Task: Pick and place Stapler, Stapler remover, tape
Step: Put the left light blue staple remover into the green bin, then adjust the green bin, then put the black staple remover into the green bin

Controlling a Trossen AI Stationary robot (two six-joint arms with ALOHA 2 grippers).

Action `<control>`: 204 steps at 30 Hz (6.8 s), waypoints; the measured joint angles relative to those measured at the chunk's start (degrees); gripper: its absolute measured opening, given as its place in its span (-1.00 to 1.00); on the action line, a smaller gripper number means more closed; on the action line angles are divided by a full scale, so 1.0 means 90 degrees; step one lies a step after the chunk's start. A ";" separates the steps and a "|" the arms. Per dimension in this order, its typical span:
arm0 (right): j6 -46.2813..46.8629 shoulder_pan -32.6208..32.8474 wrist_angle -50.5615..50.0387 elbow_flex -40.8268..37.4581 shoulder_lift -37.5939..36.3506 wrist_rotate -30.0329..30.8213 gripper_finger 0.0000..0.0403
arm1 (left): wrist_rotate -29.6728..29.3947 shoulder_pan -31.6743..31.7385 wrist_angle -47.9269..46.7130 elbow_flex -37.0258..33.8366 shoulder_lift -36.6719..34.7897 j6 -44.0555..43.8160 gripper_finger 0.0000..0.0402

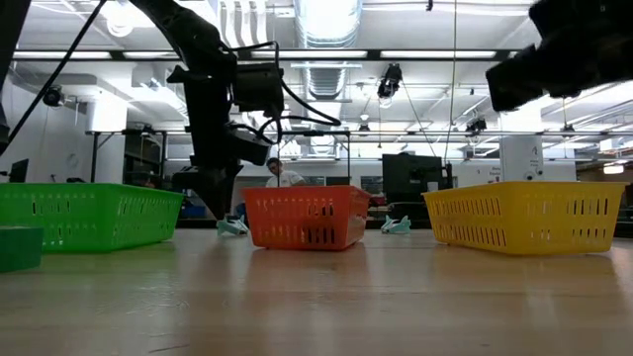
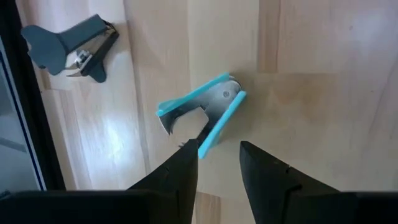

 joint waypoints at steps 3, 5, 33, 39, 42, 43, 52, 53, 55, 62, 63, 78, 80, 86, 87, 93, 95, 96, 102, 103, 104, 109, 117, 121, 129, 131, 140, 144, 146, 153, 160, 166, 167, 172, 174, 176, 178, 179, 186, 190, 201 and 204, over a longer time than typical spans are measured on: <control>0.0317 0.0007 -0.0014 -0.0157 0.0002 -0.0003 -0.96 | -0.0002 0.0000 0.0038 0.0000 0.0020 0.0103 -0.39; 0.0626 0.0005 -0.0008 -0.0209 0.0019 0.0003 -0.96 | -0.0002 0.0010 0.0041 -0.0003 0.0034 0.0125 -0.39; 0.1675 0.0007 -0.0092 -0.0739 0.0017 0.0022 -0.96 | -0.0233 0.0114 0.0166 -0.0121 0.0221 0.0447 -0.72; 0.1674 0.0007 -0.0092 -0.0739 0.0017 0.0022 -0.96 | -0.0277 0.0112 0.0166 -0.0121 0.0221 0.0499 -0.96; 0.1674 0.0007 -0.0092 -0.0739 0.0017 0.0022 -0.96 | -0.0333 0.0112 0.0157 -0.0121 0.0213 0.0496 -0.98; 0.1675 0.0007 -0.0092 -0.0739 0.0017 0.0022 -0.96 | -0.0375 0.0109 0.0109 -0.0118 0.0203 0.0496 -0.98; 0.1674 0.0007 -0.0087 -0.0739 0.0017 0.0022 -0.96 | -0.0420 0.0072 -0.0133 -0.0034 -0.0208 0.0224 -0.99; 0.1674 0.0007 -0.0084 -0.0739 0.0017 0.0022 -0.96 | -0.0420 0.0062 -0.0185 -0.0034 -0.0292 0.0178 -0.99; 0.1674 0.0007 -0.0080 -0.0739 0.0020 0.0024 -0.96 | -0.0422 0.0011 -0.0422 -0.0032 -0.0497 0.0009 -0.99; 0.1674 0.0007 -0.0079 -0.0739 0.0020 0.0022 -0.96 | -0.0162 -0.0781 -0.2376 0.0193 -0.1643 -0.1504 -1.00; 0.1674 0.0007 -0.0078 -0.0739 0.0020 0.0023 -0.96 | -0.0045 -0.0931 -0.2603 0.0250 -0.1833 -0.1805 -1.00; 0.1676 0.0007 -0.0062 -0.0739 0.0020 0.0024 -0.96 | 0.2512 -0.2419 -0.2976 -0.0508 -0.2803 -0.5510 -0.97; 0.1676 0.0007 -0.0062 -0.0739 0.0020 0.0023 -0.96 | 0.2518 -0.2424 -0.2882 -0.0699 -0.2678 -0.5514 -0.95; 0.1674 0.0009 -0.0060 -0.0739 0.0020 0.0022 -0.96 | 0.2522 -0.2366 -0.2442 -0.1109 -0.2370 -0.5619 -0.84; 0.1674 0.0007 -0.0060 -0.0739 0.0020 0.0022 -0.96 | 0.2515 -0.2338 -0.2440 -0.1148 -0.2317 -0.5621 -0.82; 0.1674 0.0007 -0.0059 -0.0739 0.0020 0.0022 -0.96 | 0.2283 -0.2233 -0.2390 -0.1175 -0.2048 -0.5508 -0.63; 0.1669 0.0007 -0.0059 -0.0739 0.0020 0.0022 -0.96 | 0.2125 -0.2170 -0.2396 -0.1175 -0.1988 -0.5477 -0.54; 0.1651 0.0007 -0.0058 -0.0739 0.0020 0.0023 -0.96 | 0.2072 -0.2131 -0.2393 -0.1175 -0.1975 -0.5407 -0.50; 0.1632 0.0007 -0.0058 -0.0739 0.0020 0.0022 -0.96 | 0.1473 -0.1857 -0.2271 -0.1175 -0.1887 -0.4814 -0.33; 0.1630 0.0007 -0.0058 -0.0739 0.0020 0.0023 -0.96 | 0.1471 -0.1793 -0.2143 -0.1175 -0.1865 -0.4738 -0.31; 0.1630 0.0007 -0.0058 -0.0739 0.0017 0.0024 -0.96 | 0.1469 -0.1729 -0.2012 -0.1175 -0.1848 -0.4645 -0.31; 0.1630 0.0007 -0.0055 -0.0739 0.0017 0.0023 -0.96 | 0.1463 -0.1406 -0.1462 -0.1173 -0.1724 -0.4125 -0.32; 0.1584 0.0007 -0.0057 -0.0739 0.0017 0.0022 -0.96 | 0.0855 -0.1175 -0.1147 -0.1175 -0.1439 -0.3509 -0.35; 0.1579 0.0009 -0.0058 -0.0739 0.0017 0.0023 -0.96 | 0.0953 -0.1190 -0.0759 -0.1175 -0.1392 -0.3190 -0.35; 0.1553 0.0007 -0.0065 -0.0739 0.0017 0.0024 -0.96 | 0.0919 -0.1207 -0.0702 -0.0845 -0.1596 -0.2836 -0.35; 0.1555 0.0010 -0.0065 -0.0739 0.0017 0.0024 -0.96 | 0.0887 -0.1208 -0.0798 -0.0720 -0.1655 -0.2761 -0.35; 0.1553 0.0008 -0.0067 -0.0741 0.0017 0.0023 -0.96 | 0.0605 -0.1180 -0.0572 -0.0147 -0.1889 -0.2963 -0.35; 0.1509 0.0007 -0.0064 -0.0743 0.0020 0.0083 -0.96 | 0.0614 -0.0851 0.0549 -0.0119 -0.1833 -0.3197 -0.35; 0.1545 0.0007 -0.0060 -0.0744 0.0020 0.0117 -0.96 | 0.0588 -0.0632 0.1045 -0.0119 -0.1787 -0.3673 -0.35; 0.1567 0.0010 -0.0060 -0.0747 0.0020 0.0117 -0.96 | 0.1075 0.0588 0.1733 -0.0153 -0.1744 -0.5498 -0.35; 0.1572 0.0010 -0.0060 -0.0747 0.0020 0.0117 -0.96 | 0.1839 0.1537 0.2685 -0.0736 -0.1741 -0.5803 -0.35; 0.1532 0.0010 -0.0060 -0.0749 0.0020 0.0119 -0.96 | 0.1873 0.2105 0.3448 -0.1274 -0.1705 -0.6012 -0.35; 0.1528 0.0010 -0.0058 -0.0749 0.0020 0.0119 -0.96 | 0.1880 0.2172 0.3570 -0.1339 -0.1665 -0.6078 -0.35; 0.1509 0.0010 -0.0050 -0.0749 0.0020 0.0136 -0.96 | 0.2261 0.2312 0.4162 -0.1561 -0.1305 -0.6397 -0.35; 0.1509 0.0010 -0.0043 -0.0751 0.0020 0.0138 -0.96 | 0.2317 0.2312 0.4389 -0.1566 -0.1105 -0.6406 -0.35; 0.1513 0.0010 -0.0043 -0.0752 0.0020 0.0138 -0.96 | 0.2339 0.2297 0.4524 -0.1542 -0.0941 -0.6406 -0.36; 0.1516 0.0010 -0.0045 -0.0752 0.0020 0.0137 -0.96 | 0.2349 0.2297 0.4612 -0.1473 -0.0809 -0.6408 -0.37; 0.1516 0.0010 -0.0045 -0.0752 0.0020 0.0136 -0.96 | 0.2350 0.2297 0.4610 -0.1448 -0.0746 -0.6408 -0.37; 0.1511 0.0010 -0.0055 -0.0752 0.0020 0.0136 -0.96 | 0.2337 0.2297 0.4890 -0.1400 -0.0340 -0.6473 -0.37; 0.1511 0.0010 -0.0058 -0.0752 0.0020 0.0136 -0.96 | 0.2335 0.2297 0.5015 -0.1404 -0.0188 -0.6486 -0.41; 0.1509 0.0010 -0.0060 -0.0752 0.0020 0.0134 -0.96 | 0.2280 0.2305 0.5323 -0.1404 -0.0126 -0.6181 -0.72; 0.1509 0.0010 -0.0060 -0.0752 0.0020 0.0134 -0.96 | 0.2261 0.2305 0.5332 -0.1409 -0.0105 -0.6050 -0.85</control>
